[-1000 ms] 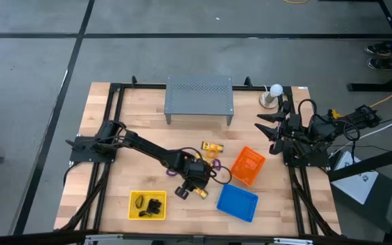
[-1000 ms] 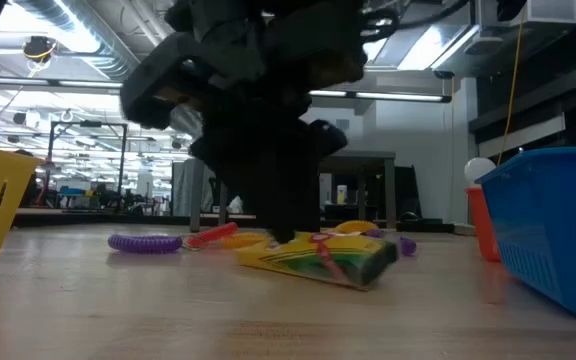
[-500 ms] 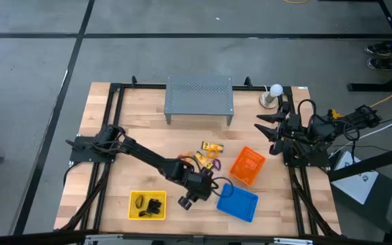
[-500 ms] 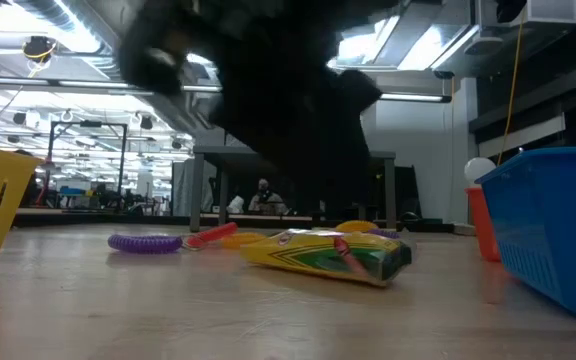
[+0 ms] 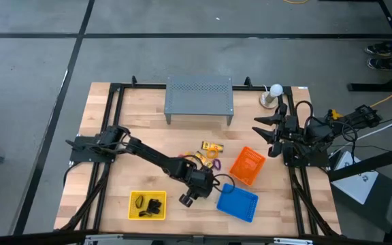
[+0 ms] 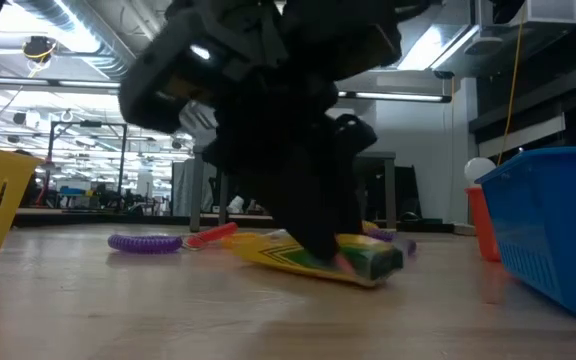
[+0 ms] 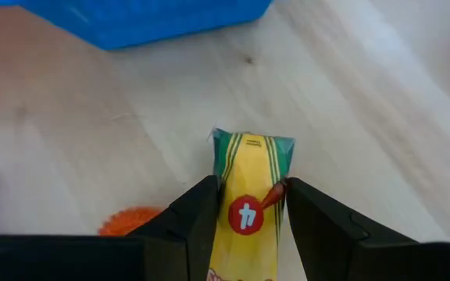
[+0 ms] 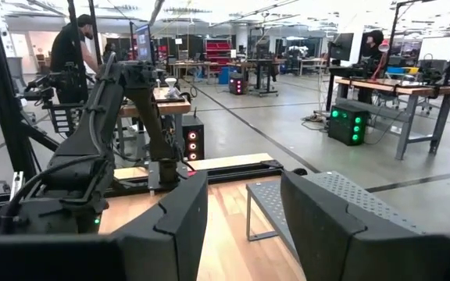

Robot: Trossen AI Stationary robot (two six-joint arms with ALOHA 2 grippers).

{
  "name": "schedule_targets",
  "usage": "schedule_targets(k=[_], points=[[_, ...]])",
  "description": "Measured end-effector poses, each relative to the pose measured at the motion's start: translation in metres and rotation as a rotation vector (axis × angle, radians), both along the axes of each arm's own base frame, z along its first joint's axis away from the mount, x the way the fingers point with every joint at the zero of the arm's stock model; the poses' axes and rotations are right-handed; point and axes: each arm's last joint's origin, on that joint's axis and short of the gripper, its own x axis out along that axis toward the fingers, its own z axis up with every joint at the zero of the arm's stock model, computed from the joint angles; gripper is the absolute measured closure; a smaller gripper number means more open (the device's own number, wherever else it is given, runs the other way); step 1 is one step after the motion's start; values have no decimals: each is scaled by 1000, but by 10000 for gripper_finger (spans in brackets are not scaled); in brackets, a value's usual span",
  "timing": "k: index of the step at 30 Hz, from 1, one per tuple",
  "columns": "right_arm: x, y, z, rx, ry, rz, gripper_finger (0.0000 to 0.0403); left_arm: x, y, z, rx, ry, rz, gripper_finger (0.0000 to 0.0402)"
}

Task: Pick & Place Office Desk Supplies
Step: Put the crayon into the blue basket

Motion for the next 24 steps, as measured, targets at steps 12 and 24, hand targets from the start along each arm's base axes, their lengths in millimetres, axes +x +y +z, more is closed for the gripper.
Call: schedule_targets(k=[12,24], points=[[0,0,0,-1,3,-13,238,7,3,-4,65,-70,-11,331],[0,0,0,-2,5,-8,238,27,17,44,31,-93,-29,342]])
